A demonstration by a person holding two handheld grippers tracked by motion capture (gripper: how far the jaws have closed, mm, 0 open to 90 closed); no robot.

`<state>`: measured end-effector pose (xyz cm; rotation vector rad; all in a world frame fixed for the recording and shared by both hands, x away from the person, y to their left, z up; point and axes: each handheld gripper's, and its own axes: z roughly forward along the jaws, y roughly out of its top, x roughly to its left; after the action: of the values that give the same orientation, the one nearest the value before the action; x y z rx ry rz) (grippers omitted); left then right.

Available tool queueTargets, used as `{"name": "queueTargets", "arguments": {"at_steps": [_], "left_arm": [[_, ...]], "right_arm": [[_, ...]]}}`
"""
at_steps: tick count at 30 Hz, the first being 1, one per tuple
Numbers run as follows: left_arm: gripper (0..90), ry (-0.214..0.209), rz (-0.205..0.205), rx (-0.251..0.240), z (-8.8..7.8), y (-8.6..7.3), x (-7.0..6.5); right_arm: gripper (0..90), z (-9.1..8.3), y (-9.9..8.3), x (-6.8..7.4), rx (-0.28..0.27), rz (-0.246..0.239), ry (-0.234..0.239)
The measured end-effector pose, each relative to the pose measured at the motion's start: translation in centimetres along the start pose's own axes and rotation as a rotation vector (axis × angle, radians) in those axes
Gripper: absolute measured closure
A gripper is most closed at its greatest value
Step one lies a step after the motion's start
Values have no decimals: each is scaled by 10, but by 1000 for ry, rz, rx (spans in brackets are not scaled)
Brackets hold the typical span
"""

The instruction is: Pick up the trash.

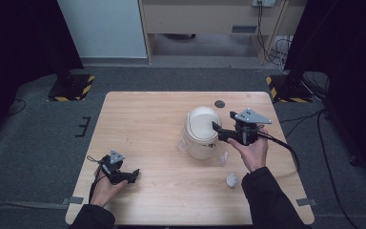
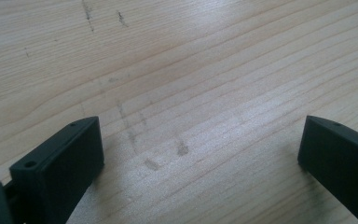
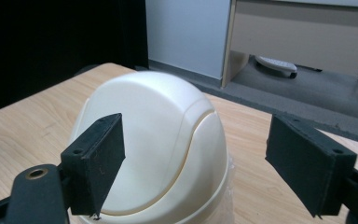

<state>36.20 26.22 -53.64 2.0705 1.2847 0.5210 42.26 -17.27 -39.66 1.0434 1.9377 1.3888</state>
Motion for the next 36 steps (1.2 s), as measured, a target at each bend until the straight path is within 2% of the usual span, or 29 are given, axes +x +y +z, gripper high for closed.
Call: {"name": "queueTargets", "arguments": {"at_steps": [10, 18, 25, 32, 36], "left_arm": [[0, 0, 0, 0, 0, 0, 0], [0, 0, 1, 0, 0, 0, 0], [0, -1, 1, 0, 0, 0, -1], [0, -1, 1, 0, 0, 0, -1], [0, -1, 1, 0, 0, 0, -1]], "right_arm": [[209, 13, -14, 1, 57, -6, -4], [213, 20, -22, -1, 83, 23, 3], [205, 29, -24, -3, 117, 46, -3], [207, 38, -25, -4, 152, 47, -1], [219, 42, -26, -4, 154, 53, -4]]}}
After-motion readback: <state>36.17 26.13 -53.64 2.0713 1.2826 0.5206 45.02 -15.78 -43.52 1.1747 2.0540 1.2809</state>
